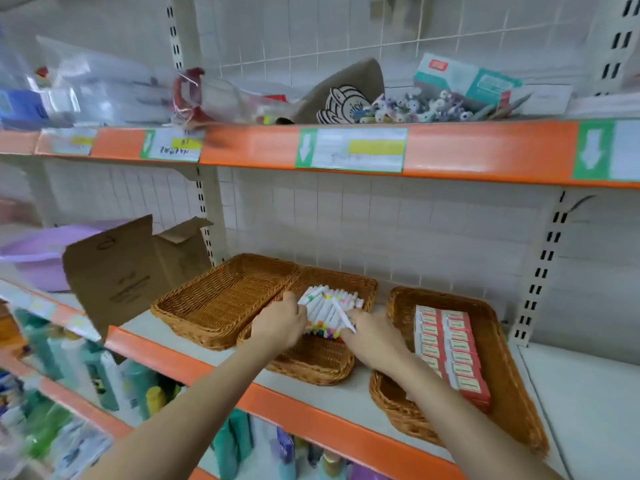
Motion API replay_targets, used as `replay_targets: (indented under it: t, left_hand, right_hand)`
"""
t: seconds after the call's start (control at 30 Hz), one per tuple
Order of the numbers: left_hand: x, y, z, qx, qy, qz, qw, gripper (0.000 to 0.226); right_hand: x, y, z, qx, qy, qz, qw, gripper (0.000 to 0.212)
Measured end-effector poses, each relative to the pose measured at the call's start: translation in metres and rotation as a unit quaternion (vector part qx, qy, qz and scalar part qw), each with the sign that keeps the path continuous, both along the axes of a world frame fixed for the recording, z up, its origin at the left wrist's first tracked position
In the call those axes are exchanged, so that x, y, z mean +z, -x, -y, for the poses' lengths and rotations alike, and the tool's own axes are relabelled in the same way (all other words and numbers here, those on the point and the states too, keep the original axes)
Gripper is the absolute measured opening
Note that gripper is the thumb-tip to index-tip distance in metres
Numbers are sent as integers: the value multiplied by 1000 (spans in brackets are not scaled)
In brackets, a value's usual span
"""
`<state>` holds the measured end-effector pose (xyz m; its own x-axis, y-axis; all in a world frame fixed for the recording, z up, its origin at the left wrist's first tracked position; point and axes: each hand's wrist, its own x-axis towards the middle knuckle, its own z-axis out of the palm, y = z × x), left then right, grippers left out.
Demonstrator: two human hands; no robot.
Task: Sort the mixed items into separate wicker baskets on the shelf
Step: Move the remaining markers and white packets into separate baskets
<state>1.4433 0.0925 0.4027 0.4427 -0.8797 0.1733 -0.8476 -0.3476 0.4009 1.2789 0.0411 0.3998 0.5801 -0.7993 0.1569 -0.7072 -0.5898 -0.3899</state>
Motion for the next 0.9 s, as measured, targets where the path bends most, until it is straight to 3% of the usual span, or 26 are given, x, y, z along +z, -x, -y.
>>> replay_targets:
  t: [0.1,0.2,0.33,0.5,0.73,0.83,0.9]
  left_hand:
    - [-2,-14,11,-14,-5,-1,1000,23]
    - [-3,-25,30,-23,-12,-1,1000,19]
    - [-4,-36,58,-27,-28,6,999,28]
    - [-1,-51,84,-34,-50,11,998,19]
    - [-7,-55,104,-88,-80,134,984,23]
    - [-14,-57,106,-127,-89,156,975,23]
    - [-19,-60,106,-148,-89,167,971,25]
  right_hand:
    - [3,-18,8,-5,24,-24,999,30]
    - [6,-32,21,-12,21,-29,999,15]
    - [0,-50,48,-32,10,-50,998,21]
    - [-7,-76,81,-47,-32,-68,996,20]
    - [-19,-102,103,-71,-74,-73,992,35]
    - [-19,-106,100,-69,-81,-72,992,14]
    - [-18,-105,97,-66,-76,-70,992,20]
